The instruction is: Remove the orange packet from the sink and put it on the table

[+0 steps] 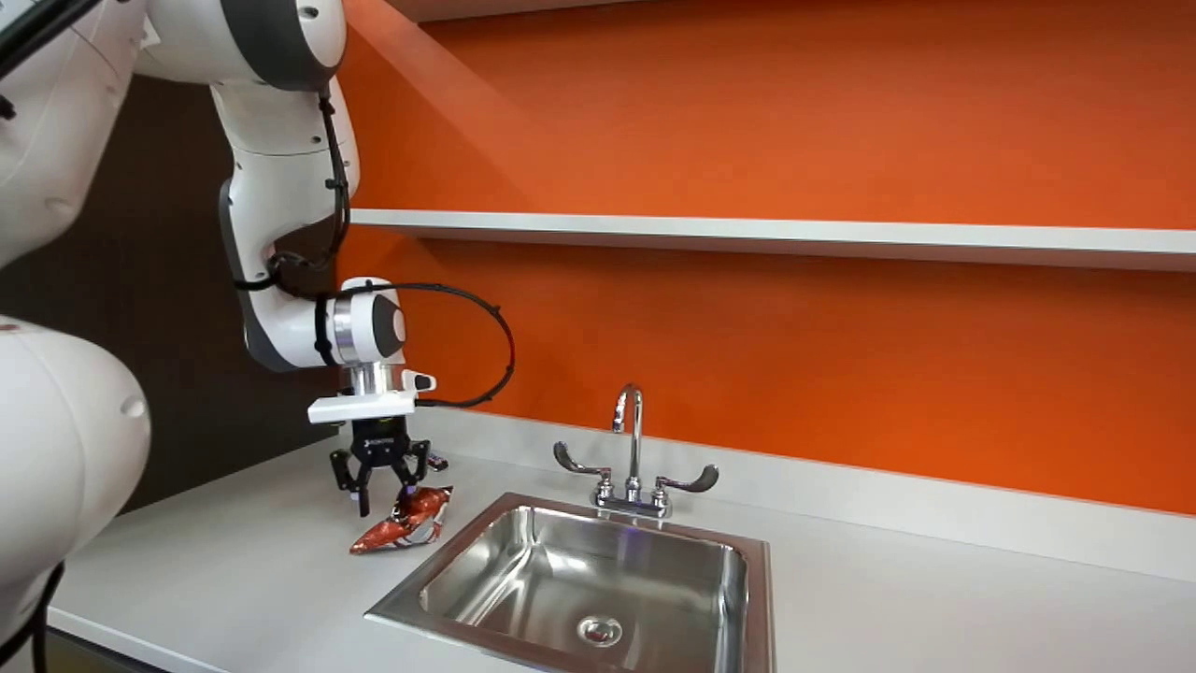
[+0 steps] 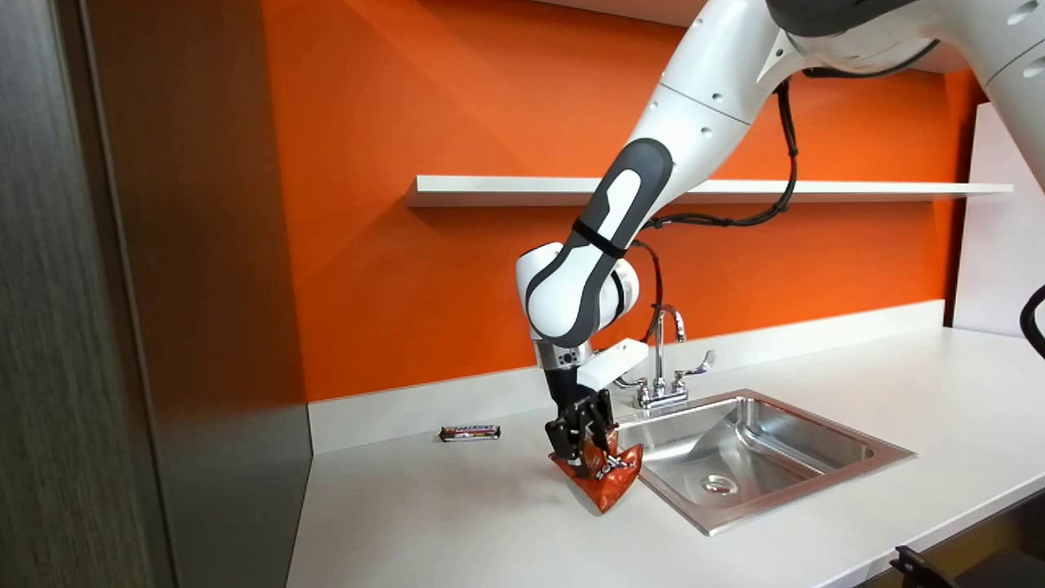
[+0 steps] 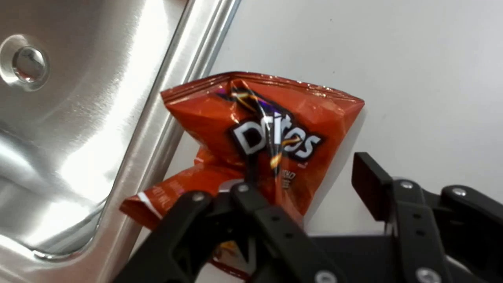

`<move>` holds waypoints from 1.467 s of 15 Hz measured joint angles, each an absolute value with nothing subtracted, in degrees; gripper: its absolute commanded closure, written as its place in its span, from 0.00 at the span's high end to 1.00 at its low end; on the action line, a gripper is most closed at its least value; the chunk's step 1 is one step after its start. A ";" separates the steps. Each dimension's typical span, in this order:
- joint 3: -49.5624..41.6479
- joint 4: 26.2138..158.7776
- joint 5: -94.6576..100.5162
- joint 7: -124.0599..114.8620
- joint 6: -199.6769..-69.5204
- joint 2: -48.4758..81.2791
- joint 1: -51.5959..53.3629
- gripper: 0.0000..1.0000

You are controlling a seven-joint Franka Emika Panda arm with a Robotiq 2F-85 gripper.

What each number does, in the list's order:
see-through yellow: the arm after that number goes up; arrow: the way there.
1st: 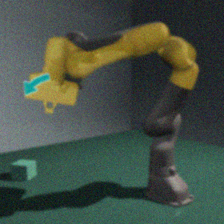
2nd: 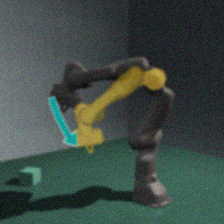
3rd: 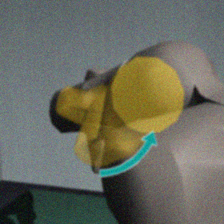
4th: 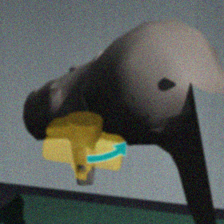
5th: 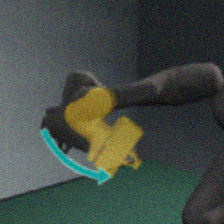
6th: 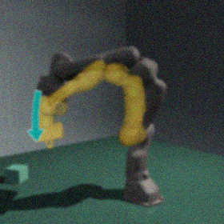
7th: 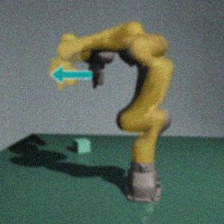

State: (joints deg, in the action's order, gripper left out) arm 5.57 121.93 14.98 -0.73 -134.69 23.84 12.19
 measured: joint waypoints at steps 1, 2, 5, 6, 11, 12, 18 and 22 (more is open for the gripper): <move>5.54 121.92 14.98 -0.73 -134.62 23.34 12.19 1.00; 5.53 121.93 14.98 -0.74 -134.52 22.69 12.19 1.00; 5.54 122.18 14.97 -0.78 -134.21 20.55 12.19 1.00; 5.54 122.37 14.96 -0.83 -134.04 19.74 12.19 1.00; 5.53 125.15 14.78 -3.81 -133.61 14.51 12.19 1.00; 5.50 126.18 14.75 -5.44 -133.60 12.99 12.19 1.00; 5.46 135.46 14.66 -16.29 -133.55 0.68 12.07 1.00; 5.46 142.91 14.63 -21.52 -132.70 -8.86 10.95 1.00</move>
